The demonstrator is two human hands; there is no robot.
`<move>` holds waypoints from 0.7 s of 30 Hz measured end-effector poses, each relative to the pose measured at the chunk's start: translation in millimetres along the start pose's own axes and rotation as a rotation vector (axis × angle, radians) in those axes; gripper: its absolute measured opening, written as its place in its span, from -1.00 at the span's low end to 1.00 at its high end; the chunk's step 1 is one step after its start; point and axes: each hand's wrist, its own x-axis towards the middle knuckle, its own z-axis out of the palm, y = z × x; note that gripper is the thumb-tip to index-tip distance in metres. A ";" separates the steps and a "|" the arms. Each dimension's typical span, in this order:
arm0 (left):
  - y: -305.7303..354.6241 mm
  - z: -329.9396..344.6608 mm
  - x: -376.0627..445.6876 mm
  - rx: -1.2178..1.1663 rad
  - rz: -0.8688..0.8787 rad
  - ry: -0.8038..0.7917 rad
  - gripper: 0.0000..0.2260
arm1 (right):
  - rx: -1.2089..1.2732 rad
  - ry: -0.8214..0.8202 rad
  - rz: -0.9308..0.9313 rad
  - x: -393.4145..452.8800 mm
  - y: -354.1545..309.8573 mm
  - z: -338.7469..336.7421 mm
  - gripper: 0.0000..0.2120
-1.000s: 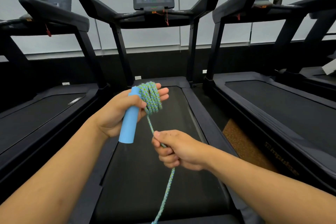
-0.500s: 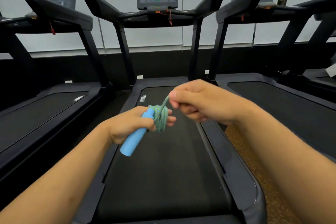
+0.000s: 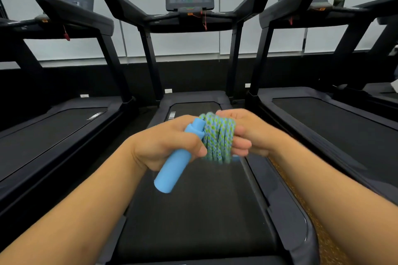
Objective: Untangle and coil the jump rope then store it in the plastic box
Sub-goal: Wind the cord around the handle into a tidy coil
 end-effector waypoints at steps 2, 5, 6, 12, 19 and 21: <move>-0.7 -1.5 3.2 -0.178 0.095 0.013 -0.54 | 0.059 -0.009 0.053 -0.4 17.3 15.9 -0.75; -3.6 -7.7 11.5 -0.310 0.209 0.044 -0.44 | 0.233 -0.063 0.129 2.3 41.6 38.9 -0.71; -3.8 -9.7 15.1 -0.331 0.237 0.096 -0.42 | 0.289 -0.075 0.142 1.6 46.3 45.2 -0.71; -12.5 -34.3 20.2 -0.361 0.289 0.408 -0.36 | 0.220 -0.051 0.198 -7.4 44.7 61.1 -0.80; -24.0 -48.9 17.1 -0.195 0.261 0.568 -0.46 | -0.060 -0.032 0.230 -12.8 19.8 50.3 -0.70; -28.2 -53.1 14.3 -0.138 0.236 0.582 -0.46 | -0.202 -0.089 0.235 -16.4 6.5 43.4 -0.70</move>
